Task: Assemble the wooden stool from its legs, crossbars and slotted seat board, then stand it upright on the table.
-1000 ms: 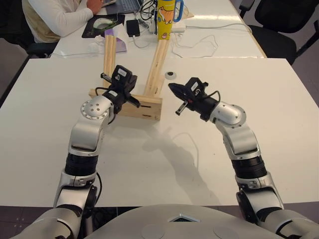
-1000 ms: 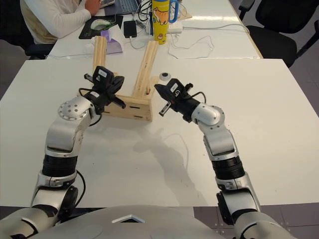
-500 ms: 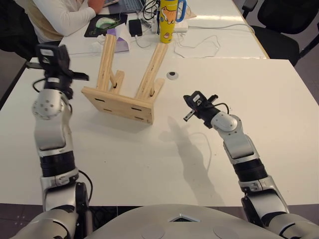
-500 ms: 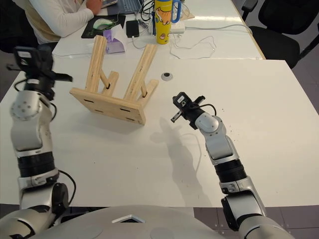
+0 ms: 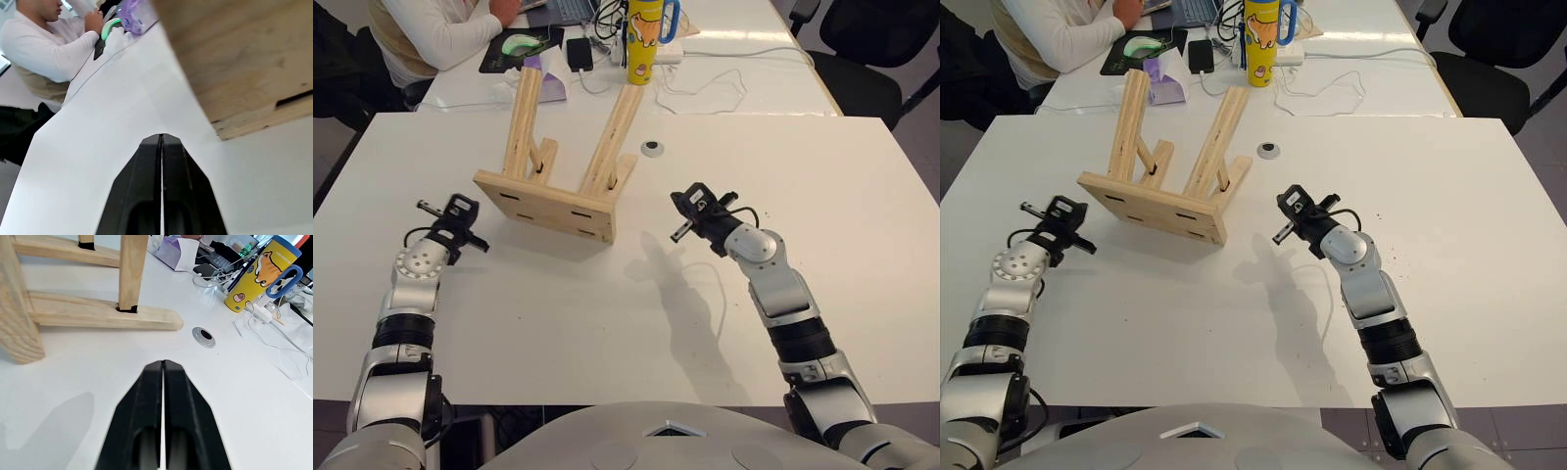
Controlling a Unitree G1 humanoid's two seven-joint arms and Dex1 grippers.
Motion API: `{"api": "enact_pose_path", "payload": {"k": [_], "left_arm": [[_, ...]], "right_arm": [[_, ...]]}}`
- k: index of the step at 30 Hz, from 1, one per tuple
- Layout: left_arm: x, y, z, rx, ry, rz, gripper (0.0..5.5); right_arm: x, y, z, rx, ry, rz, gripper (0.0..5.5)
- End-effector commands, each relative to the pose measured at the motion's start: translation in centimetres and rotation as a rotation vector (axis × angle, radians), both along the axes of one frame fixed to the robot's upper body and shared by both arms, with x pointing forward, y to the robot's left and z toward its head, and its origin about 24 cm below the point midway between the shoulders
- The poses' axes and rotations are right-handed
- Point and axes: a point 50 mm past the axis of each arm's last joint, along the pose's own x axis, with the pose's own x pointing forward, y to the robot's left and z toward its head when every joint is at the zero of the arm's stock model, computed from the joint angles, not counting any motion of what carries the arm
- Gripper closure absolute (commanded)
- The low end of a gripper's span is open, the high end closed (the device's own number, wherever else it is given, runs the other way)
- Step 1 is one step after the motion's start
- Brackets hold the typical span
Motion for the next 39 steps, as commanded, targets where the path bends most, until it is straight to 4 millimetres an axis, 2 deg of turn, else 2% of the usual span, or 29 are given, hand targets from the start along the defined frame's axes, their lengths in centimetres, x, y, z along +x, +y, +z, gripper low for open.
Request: {"api": "enact_pose_path", "payload": {"k": [1,6,11,13,15,17,19,21,24,29,32,35,39], "left_arm": [[1.2,-1.5,0.3,0.090,-0.037,-0.102,5.49],[1.1,-2.8,0.2,0.170,-0.077,-0.206,5.49],[0.8,-5.3,0.4,0.146,-0.122,-0.326,5.49],[0.7,-5.3,0.3,0.142,-0.111,-0.319,5.49],[0.5,-4.0,-0.2,0.158,-0.060,-0.268,5.49],[-0.2,-1.6,-1.3,0.226,0.046,-0.192,5.49],[-0.5,0.5,-1.5,0.294,0.094,-0.111,5.49],[-0.2,1.6,-1.0,0.339,0.093,-0.057,5.49],[1.5,2.4,1.0,0.386,0.002,0.017,5.49],[4.8,0.6,4.2,0.453,-0.158,-0.017,5.49],[6.0,-0.8,5.5,0.440,-0.219,-0.074,5.49],[5.8,-2.6,5.0,0.393,-0.192,-0.236,5.49],[4.1,-3.9,2.6,0.344,-0.053,-0.439,5.49]], "right_arm": [[-0.2,0.5,-0.1,-0.020,0.021,0.015,5.50],[-0.2,0.3,-0.5,-0.027,0.042,-0.008,5.50],[0.1,-0.8,-1.4,-0.075,0.097,-0.080,5.50],[0.1,-1.0,-1.5,-0.082,0.104,-0.095,5.50],[0.1,-0.9,-1.5,-0.082,0.108,-0.100,5.50],[0.2,-0.8,-1.4,-0.080,0.107,-0.101,5.50],[0.3,-0.7,-1.3,-0.077,0.103,-0.102,5.50],[0.3,-0.7,-1.3,-0.076,0.101,-0.100,5.50],[0.4,-0.6,-1.2,-0.074,0.097,-0.097,5.50],[0.5,-0.5,-1.1,-0.073,0.094,-0.083,5.50],[0.5,-0.5,-1.1,-0.075,0.093,-0.080,5.50],[0.5,-0.6,-1.0,-0.075,0.091,-0.079,5.50],[0.7,-0.9,-0.8,-0.072,0.086,-0.088,5.50]]}}
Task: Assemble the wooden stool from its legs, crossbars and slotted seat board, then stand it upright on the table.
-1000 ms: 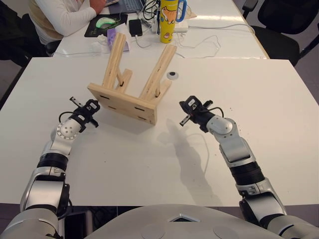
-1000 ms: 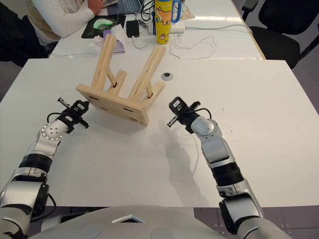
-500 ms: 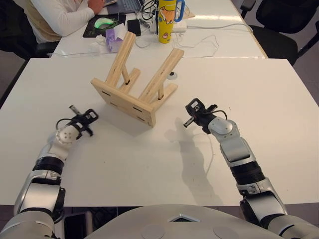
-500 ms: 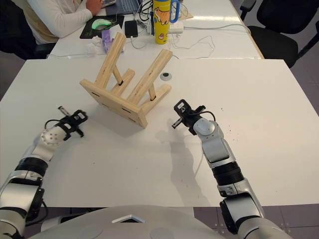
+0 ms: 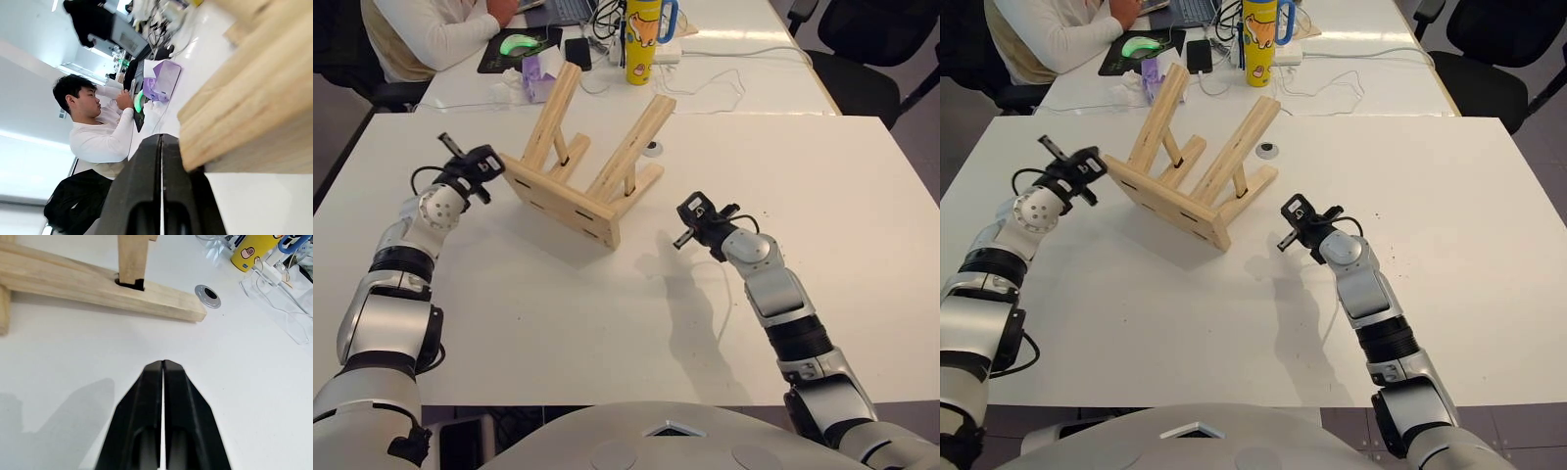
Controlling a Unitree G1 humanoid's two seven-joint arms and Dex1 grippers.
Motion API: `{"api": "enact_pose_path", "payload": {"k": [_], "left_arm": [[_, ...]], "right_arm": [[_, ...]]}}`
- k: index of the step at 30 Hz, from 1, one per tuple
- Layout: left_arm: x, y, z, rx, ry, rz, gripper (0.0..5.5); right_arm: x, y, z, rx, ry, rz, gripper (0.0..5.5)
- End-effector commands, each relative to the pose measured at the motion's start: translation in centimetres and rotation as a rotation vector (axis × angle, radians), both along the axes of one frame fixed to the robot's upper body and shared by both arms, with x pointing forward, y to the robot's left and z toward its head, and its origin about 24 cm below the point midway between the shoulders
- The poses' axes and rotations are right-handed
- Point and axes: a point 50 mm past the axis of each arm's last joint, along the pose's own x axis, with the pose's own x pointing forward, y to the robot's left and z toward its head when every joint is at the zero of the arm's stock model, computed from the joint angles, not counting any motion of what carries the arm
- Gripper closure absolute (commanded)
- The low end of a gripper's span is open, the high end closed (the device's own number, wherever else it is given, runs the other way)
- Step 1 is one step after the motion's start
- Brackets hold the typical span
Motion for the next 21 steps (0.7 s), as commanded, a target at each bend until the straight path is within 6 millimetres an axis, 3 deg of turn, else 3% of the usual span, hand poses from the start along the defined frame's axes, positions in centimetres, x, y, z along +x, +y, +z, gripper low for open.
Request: {"api": "enact_pose_path", "payload": {"k": [1,9,13,21], "left_arm": [[-2.0,-1.2,-2.7,-0.008,0.175,-0.162,5.49],[-2.3,-6.0,-0.8,-0.143,0.028,-0.329,5.49],[-2.8,-7.8,-0.8,-0.168,0.018,-0.371,5.49],[-3.9,-5.6,-3.8,-0.231,0.085,-0.189,5.49]], "right_arm": [[0.5,-0.3,0.8,0.004,-0.024,-0.002,5.50],[-0.1,-1.7,-0.5,-0.022,0.025,-0.056,5.50],[-0.3,-2.5,-1.4,-0.044,0.064,-0.099,5.50],[-0.4,-3.3,-2.6,-0.065,0.120,-0.166,5.50]]}}
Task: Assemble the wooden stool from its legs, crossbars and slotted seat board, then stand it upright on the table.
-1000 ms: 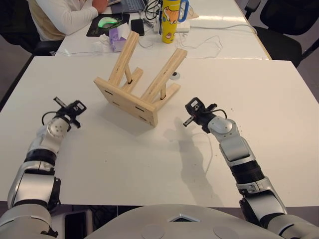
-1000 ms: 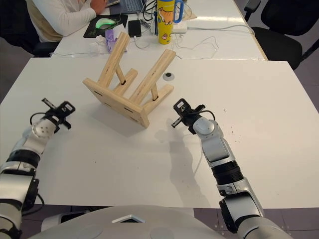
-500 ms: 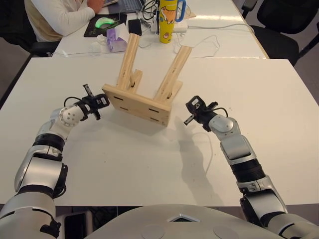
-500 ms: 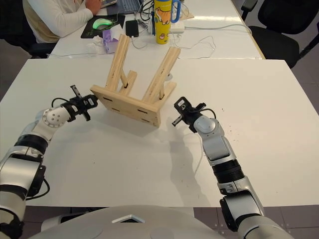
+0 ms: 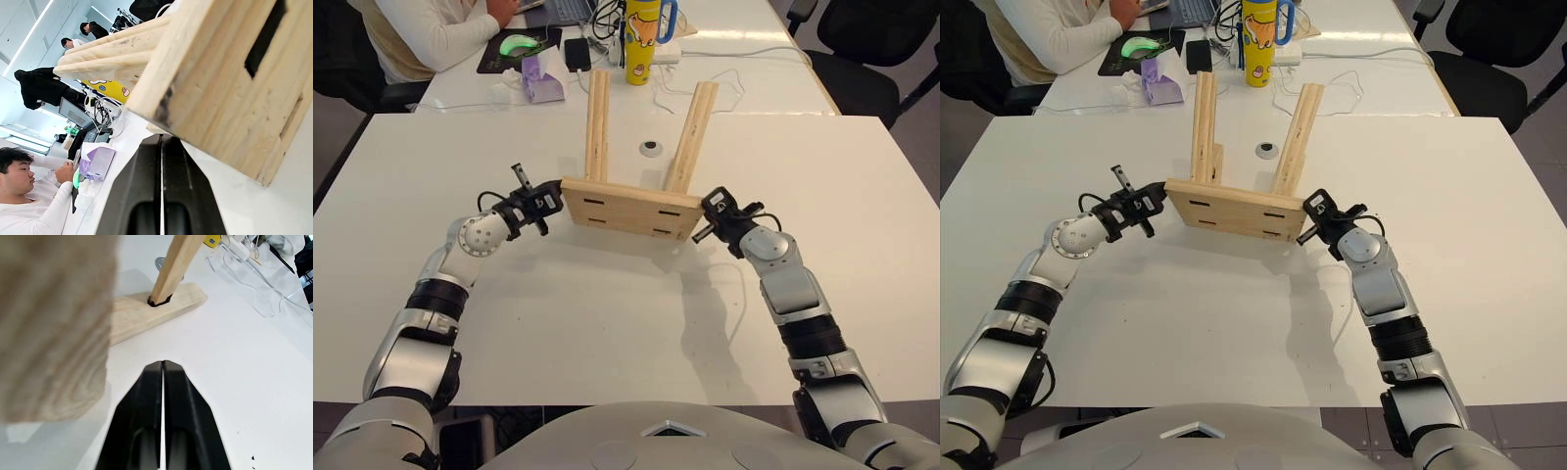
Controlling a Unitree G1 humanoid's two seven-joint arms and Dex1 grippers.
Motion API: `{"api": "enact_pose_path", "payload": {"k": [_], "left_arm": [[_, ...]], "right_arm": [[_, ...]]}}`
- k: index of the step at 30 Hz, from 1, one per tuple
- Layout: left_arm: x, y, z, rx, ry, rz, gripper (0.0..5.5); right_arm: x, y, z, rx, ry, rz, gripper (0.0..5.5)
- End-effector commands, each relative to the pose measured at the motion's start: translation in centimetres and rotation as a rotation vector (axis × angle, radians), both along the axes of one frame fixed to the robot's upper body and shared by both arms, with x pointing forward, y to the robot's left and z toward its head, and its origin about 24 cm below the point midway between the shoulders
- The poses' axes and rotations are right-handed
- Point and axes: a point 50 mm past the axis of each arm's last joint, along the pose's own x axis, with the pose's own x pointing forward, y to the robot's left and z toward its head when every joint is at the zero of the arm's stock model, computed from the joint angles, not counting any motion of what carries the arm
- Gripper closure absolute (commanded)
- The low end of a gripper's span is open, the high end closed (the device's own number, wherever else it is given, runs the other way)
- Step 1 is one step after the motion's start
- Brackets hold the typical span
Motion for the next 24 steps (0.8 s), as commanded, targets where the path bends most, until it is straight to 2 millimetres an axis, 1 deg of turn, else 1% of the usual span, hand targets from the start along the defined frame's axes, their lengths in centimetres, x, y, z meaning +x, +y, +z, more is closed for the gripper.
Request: {"api": "enact_pose_path", "payload": {"k": [1,3,5,9,11,13,16,18,20,24], "left_arm": [[-0.3,1.4,-2.1,-0.034,0.062,0.129,5.49],[-0.1,1.4,-2.8,-0.040,0.083,0.167,5.49],[0.0,0.9,-3.4,-0.053,0.099,0.187,5.49],[-0.1,-0.3,-4.3,-0.077,0.140,0.171,5.49],[-0.2,-0.8,-4.6,-0.079,0.153,0.161,5.49],[-0.3,-1.1,-4.8,-0.083,0.158,0.159,5.49],[-0.4,-1.1,-5.0,-0.092,0.160,0.165,5.49],[-0.6,-1.1,-5.2,-0.095,0.163,0.170,5.49],[-0.8,-1.0,-5.3,-0.095,0.165,0.176,5.49],[-0.8,-1.2,-5.4,-0.102,0.171,0.179,5.49]], "right_arm": [[-0.9,-0.2,-2.5,-0.016,0.124,-0.027,5.50],[-1.0,-0.1,-2.9,-0.019,0.139,-0.018,5.50],[-1.1,-0.1,-3.3,-0.025,0.149,-0.005,5.50],[-1.2,-0.4,-4.1,-0.042,0.178,0.006,5.50],[-1.1,-1.0,-4.2,-0.026,0.155,-0.037,5.50],[-0.7,-1.1,-3.3,0.073,0.073,-0.079,5.50],[-0.9,0.0,-1.7,0.334,0.015,-0.060,5.50],[-1.1,0.5,-0.7,0.451,-0.025,-0.046,5.50],[-1.2,0.3,-0.7,0.476,-0.024,-0.061,5.50],[-1.4,0.1,-1.8,0.419,0.032,-0.090,5.50]]}}
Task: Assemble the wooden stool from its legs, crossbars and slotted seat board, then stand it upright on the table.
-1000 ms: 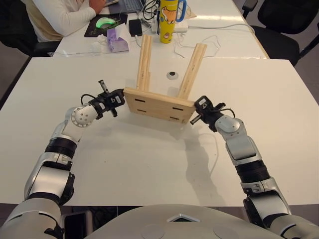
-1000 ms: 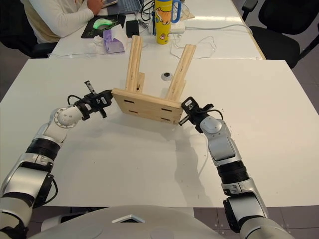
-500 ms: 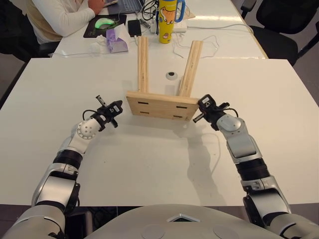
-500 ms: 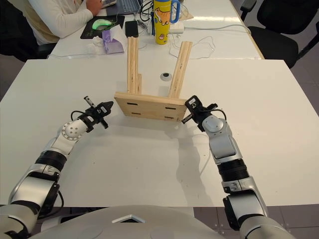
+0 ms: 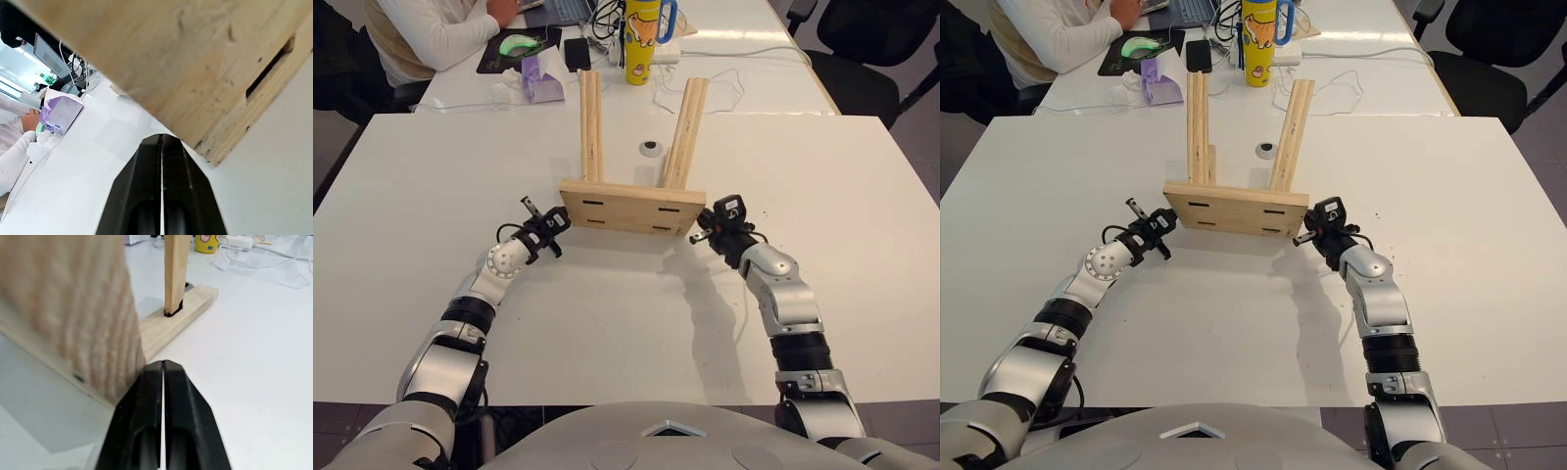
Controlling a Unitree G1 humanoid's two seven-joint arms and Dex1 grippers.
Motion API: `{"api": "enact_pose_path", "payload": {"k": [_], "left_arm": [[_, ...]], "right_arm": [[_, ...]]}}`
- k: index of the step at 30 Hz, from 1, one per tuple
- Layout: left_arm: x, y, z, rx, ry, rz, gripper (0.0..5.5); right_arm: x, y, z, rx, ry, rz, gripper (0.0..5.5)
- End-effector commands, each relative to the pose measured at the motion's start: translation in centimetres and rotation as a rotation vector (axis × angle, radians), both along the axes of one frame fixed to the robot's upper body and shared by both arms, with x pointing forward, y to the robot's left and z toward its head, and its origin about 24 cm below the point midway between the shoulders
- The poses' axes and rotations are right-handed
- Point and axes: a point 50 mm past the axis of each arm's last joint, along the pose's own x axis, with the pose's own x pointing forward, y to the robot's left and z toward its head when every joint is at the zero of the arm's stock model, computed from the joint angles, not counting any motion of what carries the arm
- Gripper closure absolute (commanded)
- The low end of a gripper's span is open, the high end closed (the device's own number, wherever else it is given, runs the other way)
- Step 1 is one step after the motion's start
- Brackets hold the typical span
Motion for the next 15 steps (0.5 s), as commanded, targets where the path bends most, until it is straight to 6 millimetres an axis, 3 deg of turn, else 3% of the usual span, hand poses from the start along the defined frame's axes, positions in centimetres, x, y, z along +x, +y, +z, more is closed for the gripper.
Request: {"api": "enact_pose_path", "payload": {"k": [1,7,15], "left_arm": [[-0.2,-0.3,-0.3,-0.007,0.017,0.002,5.49],[-0.3,-0.8,-0.7,-0.014,0.052,-0.007,5.49],[-0.9,-1.6,-1.4,-0.008,0.109,-0.037,5.49]], "right_arm": [[-0.1,0.0,-1.0,-0.053,0.068,-0.010,5.50],[-0.4,0.4,-2.4,-0.119,0.142,-0.013,5.50],[-0.2,1.7,-2.3,-0.113,0.134,0.034,5.50]]}}
